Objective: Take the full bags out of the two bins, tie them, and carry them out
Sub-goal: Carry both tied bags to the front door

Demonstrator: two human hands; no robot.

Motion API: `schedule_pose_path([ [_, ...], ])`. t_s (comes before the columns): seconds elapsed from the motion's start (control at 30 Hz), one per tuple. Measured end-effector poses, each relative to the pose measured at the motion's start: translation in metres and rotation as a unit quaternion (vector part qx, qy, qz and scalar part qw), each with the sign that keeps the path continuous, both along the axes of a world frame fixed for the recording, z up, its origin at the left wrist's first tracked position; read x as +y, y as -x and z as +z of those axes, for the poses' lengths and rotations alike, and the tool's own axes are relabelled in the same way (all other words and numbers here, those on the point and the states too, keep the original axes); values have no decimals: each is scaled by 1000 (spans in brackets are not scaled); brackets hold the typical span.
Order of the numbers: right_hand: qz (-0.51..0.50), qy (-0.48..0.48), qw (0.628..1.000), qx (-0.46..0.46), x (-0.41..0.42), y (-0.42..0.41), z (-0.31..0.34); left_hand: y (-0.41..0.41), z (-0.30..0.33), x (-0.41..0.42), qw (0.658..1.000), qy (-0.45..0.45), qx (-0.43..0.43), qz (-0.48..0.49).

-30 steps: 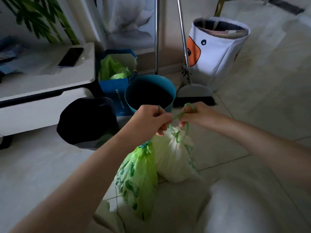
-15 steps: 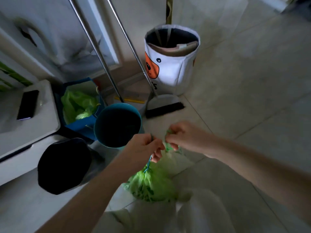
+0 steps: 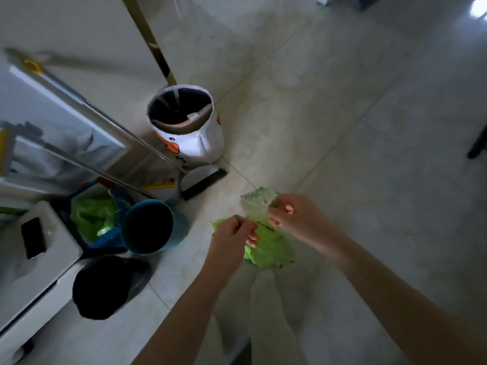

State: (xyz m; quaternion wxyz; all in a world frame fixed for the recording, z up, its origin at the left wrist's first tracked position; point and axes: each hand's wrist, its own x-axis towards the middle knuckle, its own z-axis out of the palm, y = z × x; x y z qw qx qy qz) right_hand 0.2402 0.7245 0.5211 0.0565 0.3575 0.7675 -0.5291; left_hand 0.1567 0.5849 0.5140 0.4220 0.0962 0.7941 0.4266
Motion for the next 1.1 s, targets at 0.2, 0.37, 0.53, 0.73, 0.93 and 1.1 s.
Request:
schedule_pose_path([
  [0.2, -135, -33, 990, -9, 82, -85, 76, -49, 79, 101, 995, -39, 37, -81],
  [0.37, -257, -56, 965, 6, 133, -152, 113, -84, 118, 179, 967, -62, 118, -215],
  [0.53, -365, -93, 926, -4, 178, -216, 128, -123, 131, 249, 938, -81, 133, -310],
  [0.73, -496, -106, 862, -27, 224, -283, 137, -164, 134, 335, 897, -113, 143, -403],
  [0.93, -624, -99, 775, -1, 260, -350, 140, -208, 133, 425, 852, -119, 126, -494],
  [1.1, -729, -78, 677, 70, 292, -412, 145, -272, 147, 501, 800, -164, 112, -566],
])
